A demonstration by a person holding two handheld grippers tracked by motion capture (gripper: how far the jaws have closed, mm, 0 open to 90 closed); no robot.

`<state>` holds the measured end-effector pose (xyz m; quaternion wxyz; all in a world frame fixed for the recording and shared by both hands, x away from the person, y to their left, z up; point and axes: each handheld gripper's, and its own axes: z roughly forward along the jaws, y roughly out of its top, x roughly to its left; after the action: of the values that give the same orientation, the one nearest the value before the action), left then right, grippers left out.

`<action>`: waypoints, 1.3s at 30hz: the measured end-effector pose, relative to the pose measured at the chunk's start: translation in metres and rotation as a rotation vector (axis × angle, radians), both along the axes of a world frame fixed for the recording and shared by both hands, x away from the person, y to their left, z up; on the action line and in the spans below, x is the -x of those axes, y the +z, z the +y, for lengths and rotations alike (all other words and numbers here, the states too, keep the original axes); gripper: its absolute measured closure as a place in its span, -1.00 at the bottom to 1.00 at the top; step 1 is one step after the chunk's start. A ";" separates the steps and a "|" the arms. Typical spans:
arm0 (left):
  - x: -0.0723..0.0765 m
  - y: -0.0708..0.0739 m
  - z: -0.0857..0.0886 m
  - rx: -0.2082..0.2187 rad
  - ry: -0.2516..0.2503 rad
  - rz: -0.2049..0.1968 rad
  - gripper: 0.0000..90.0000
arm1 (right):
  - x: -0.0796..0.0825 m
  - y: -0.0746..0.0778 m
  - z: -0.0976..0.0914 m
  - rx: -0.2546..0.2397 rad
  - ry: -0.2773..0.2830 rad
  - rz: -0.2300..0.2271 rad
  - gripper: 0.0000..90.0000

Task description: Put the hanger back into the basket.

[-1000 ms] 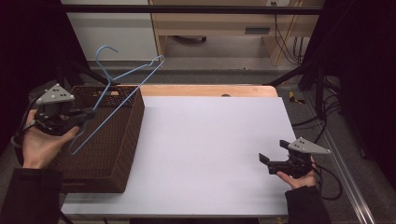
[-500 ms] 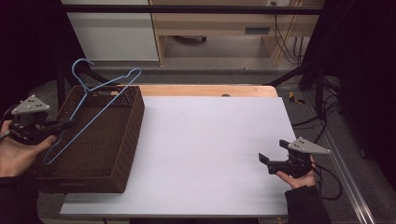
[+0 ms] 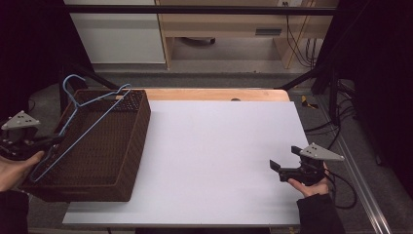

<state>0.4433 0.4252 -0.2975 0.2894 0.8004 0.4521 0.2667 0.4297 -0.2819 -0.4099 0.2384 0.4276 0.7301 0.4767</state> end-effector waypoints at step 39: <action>-0.026 -0.065 -0.033 -0.044 0.003 0.123 0.68 | 0.000 -0.001 0.000 0.004 0.007 0.002 -0.93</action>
<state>0.4690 0.3925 -0.3630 0.2428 0.8209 0.4642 0.2273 0.4302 -0.2817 -0.4105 0.2370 0.4253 0.7327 0.4756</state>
